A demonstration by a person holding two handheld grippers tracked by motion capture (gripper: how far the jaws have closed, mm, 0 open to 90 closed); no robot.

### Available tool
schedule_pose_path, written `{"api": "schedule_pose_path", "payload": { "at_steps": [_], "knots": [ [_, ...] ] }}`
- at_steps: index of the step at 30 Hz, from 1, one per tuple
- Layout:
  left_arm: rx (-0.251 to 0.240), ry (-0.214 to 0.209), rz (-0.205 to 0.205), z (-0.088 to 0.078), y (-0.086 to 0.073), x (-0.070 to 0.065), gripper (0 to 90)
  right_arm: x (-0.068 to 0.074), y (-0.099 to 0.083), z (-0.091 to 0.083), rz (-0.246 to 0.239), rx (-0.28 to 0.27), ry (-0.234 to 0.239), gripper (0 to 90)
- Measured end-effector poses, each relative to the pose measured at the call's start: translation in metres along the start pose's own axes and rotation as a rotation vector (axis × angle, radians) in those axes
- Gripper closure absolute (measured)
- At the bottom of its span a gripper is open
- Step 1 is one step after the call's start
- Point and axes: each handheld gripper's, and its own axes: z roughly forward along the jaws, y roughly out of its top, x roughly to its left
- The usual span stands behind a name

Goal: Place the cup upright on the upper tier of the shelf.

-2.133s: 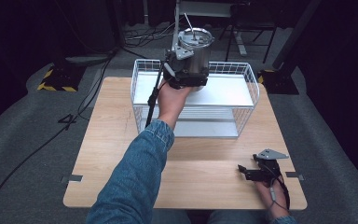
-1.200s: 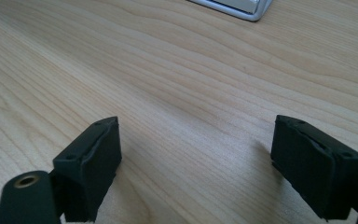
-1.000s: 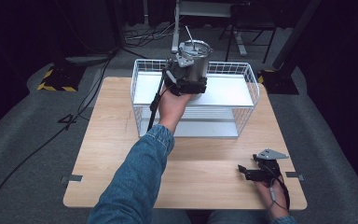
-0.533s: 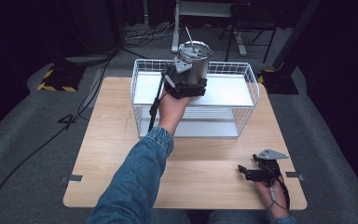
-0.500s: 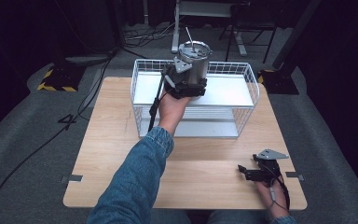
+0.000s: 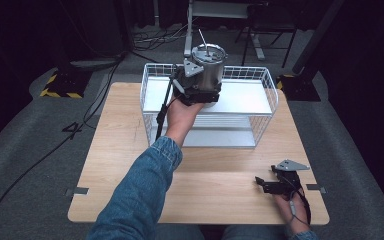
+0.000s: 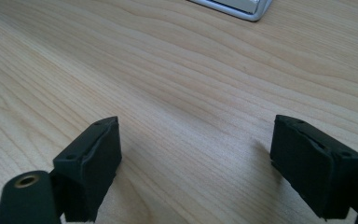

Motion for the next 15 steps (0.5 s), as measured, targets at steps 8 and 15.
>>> {"api": "schedule_pose_path", "payload": {
  "at_steps": [8, 15],
  "knots": [
    [-0.012, -0.007, 0.023, -0.029, 0.003, -0.005, 0.0, 0.0, 0.001, 0.001, 0.001, 0.0, 0.004, 16.7],
    [-0.025, -0.014, 0.074, -0.061, 0.002, -0.013, 0.0, 0.0, 0.003, 0.003, -0.008, 0.004, 0.012, 16.1]
  ]
}}
